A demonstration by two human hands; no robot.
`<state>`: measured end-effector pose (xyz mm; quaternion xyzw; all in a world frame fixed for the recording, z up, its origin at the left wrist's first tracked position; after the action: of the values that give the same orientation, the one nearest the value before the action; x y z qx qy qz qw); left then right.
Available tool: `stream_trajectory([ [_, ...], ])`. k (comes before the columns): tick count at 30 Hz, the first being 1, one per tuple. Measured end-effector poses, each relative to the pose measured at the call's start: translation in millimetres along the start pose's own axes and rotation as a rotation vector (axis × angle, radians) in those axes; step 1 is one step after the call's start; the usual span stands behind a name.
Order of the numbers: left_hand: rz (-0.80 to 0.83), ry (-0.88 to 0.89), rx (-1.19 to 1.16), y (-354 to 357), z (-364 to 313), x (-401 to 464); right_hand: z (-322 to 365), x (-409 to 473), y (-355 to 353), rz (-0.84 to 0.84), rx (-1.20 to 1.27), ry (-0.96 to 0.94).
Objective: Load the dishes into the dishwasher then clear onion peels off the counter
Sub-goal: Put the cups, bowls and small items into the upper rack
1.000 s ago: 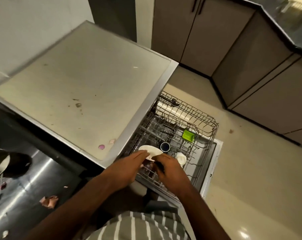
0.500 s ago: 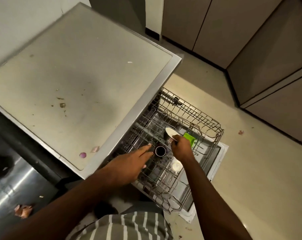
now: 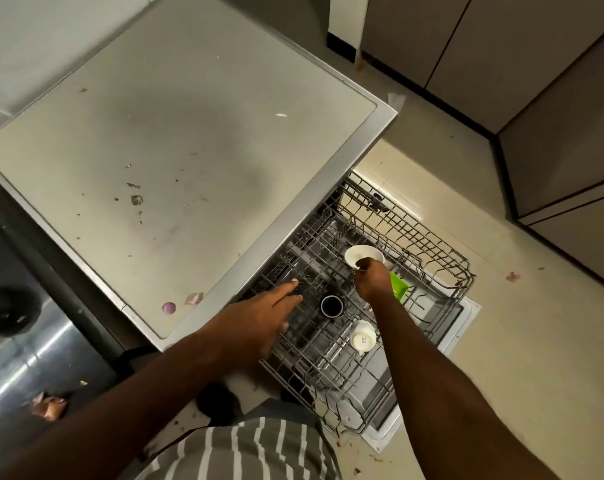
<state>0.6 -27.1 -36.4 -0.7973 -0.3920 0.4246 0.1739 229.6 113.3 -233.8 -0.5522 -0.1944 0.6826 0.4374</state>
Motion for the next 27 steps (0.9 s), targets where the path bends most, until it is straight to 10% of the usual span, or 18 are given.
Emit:
stream_trajectory([
  [11,-0.006,0.005,0.016,-4,0,-10,15,-49,-5,-0.125,0.093,-0.031],
  [27,-0.381,0.062,-0.088,-10,50,-126,168,-235,-20,-0.358,0.045,-0.682],
])
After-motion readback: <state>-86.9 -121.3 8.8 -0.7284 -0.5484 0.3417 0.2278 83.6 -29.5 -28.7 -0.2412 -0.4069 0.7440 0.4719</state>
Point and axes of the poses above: each hand's wrist, its own x-axis towards the middle knuckle, its own y-axis out of the palm, z = x × y, the point moved 3 cm from there along x, towards the middle knuckle, and after that the axes turned 13 degrees about -x, right-handed, at the moved point
